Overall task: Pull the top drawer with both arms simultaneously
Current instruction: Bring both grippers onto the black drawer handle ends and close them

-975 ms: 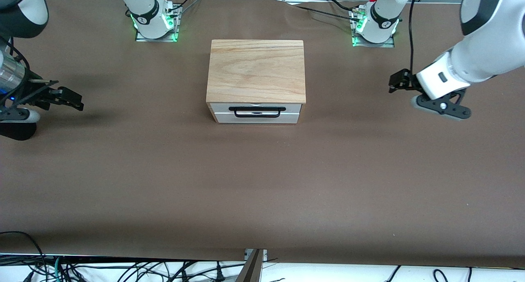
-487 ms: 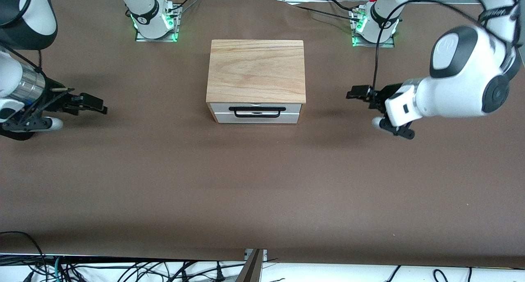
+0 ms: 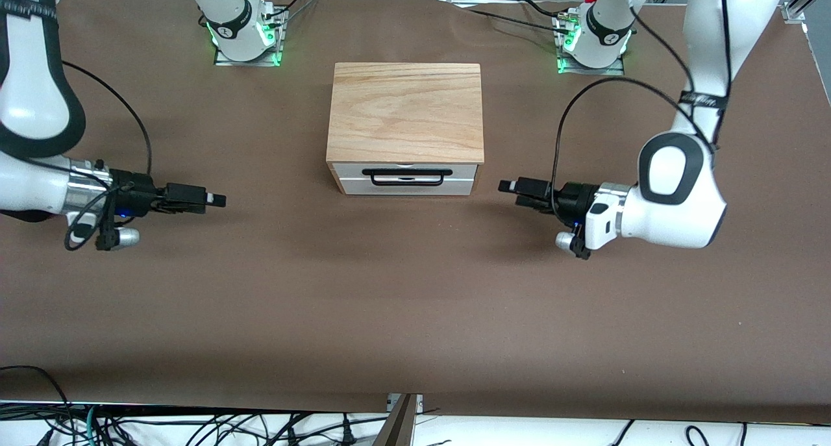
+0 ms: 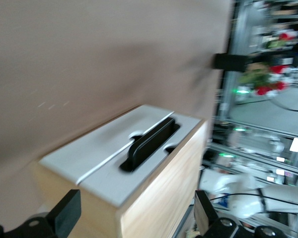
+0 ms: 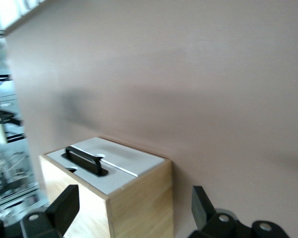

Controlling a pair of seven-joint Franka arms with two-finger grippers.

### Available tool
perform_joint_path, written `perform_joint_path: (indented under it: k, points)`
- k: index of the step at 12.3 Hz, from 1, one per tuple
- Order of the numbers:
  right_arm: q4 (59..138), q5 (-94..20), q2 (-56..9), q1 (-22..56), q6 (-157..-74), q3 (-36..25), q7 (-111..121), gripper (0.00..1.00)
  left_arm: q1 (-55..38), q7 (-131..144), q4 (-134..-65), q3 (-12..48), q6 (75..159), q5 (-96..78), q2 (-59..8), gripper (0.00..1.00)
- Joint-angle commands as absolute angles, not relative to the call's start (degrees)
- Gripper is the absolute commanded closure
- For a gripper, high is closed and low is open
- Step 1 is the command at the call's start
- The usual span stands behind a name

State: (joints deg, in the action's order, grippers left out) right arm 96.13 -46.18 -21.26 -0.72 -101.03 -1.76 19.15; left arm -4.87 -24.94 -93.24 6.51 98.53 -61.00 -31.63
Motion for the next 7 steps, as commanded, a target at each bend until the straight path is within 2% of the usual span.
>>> perform_joint_path:
  k: [1,4,6,7]
  points:
    - [100.3,-57.3,-22.9,-1.1,-101.9,-1.5,29.8,0.0,-6.1,-38.4,-91.9,6.8,99.2,-72.6,-38.4,0.0]
    - [104.1,-67.4,-26.1,-0.9,-101.6,-1.1,40.2,0.0,-8.5,-48.8,-92.4,7.1,100.1,-83.4,-43.1,0.0]
    - [105.4,-74.8,-29.9,-0.4,-101.2,-0.1,48.8,0.0,-10.5,-53.3,-94.1,7.6,100.2,-84.9,-43.7,0.11]
    - [105.7,-78.4,-31.5,-0.1,-100.8,1.2,51.0,0.0,-11.3,-53.5,-95.4,7.6,100.2,-86.8,-43.7,0.12]
